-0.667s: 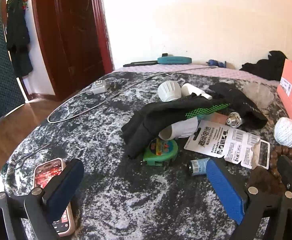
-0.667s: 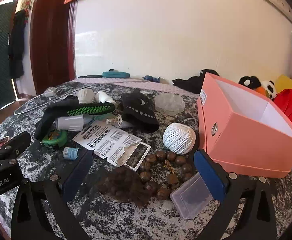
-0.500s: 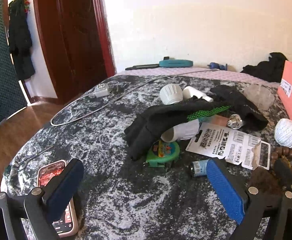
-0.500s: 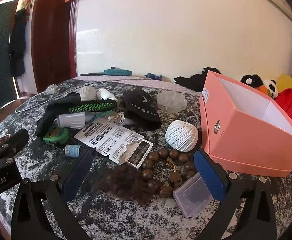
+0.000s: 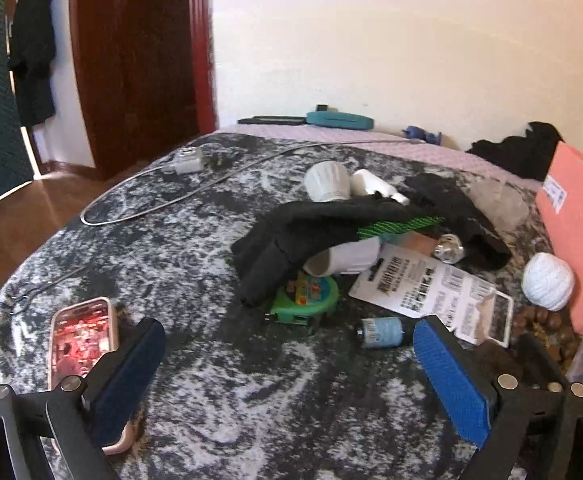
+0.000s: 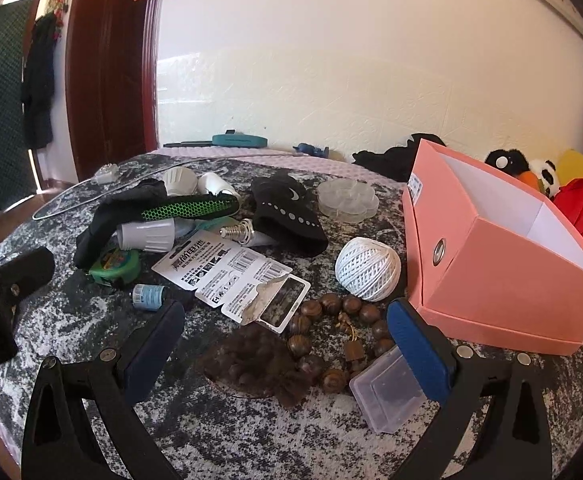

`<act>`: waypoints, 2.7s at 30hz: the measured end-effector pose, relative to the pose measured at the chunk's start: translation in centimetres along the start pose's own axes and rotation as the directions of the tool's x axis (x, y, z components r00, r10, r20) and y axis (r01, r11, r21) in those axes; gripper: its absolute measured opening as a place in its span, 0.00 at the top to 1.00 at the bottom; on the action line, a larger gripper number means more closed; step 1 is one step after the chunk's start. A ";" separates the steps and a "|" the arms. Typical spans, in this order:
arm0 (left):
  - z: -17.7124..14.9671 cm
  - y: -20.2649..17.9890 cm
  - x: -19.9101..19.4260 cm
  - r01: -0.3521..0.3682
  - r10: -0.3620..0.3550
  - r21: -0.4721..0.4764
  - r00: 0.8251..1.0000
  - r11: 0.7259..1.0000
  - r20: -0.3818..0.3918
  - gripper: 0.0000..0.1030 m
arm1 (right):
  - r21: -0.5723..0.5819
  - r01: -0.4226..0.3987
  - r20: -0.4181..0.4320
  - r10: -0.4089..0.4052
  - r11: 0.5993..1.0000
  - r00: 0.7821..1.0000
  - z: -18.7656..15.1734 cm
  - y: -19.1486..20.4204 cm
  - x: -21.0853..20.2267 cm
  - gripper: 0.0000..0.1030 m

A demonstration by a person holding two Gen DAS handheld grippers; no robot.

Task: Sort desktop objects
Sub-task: 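Move both tools toward the black gloves on the table, then grasp a black glove with the left tool while the right tool grasps the other glove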

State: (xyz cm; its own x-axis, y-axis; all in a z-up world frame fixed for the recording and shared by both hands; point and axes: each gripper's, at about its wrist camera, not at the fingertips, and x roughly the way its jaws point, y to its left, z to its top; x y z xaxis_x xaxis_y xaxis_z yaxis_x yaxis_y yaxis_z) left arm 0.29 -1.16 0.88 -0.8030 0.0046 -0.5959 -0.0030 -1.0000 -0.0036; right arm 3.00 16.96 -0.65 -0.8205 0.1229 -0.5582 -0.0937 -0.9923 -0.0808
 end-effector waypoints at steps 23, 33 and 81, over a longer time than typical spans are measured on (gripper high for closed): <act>0.7 -0.5 1.8 0.187 -0.191 -0.047 0.976 0.981 -0.106 0.01 | 0.037 0.001 0.004 -0.001 0.999 1.000 0.3 -1.2 0.0 0.00; 0.7 0.3 1.8 0.184 -0.191 -0.069 0.974 0.980 -0.123 0.01 | 0.035 0.016 0.006 -0.016 0.999 1.000 0.3 -1.1 -0.1 0.00; 6.0 -0.4 4.2 0.221 -0.221 -0.019 0.963 0.975 -0.153 0.01 | 0.088 -0.041 -0.022 0.043 0.995 0.999 5.9 -3.9 -3.4 0.01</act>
State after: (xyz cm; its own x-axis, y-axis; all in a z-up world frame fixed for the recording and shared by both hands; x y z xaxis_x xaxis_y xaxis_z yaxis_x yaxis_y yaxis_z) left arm -6.69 -0.77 3.19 -0.6819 0.2259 -0.6957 -0.1693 -0.9740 -0.1502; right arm 2.82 20.37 6.39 -0.8113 0.0803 -0.5791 -0.1091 -0.9939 0.0151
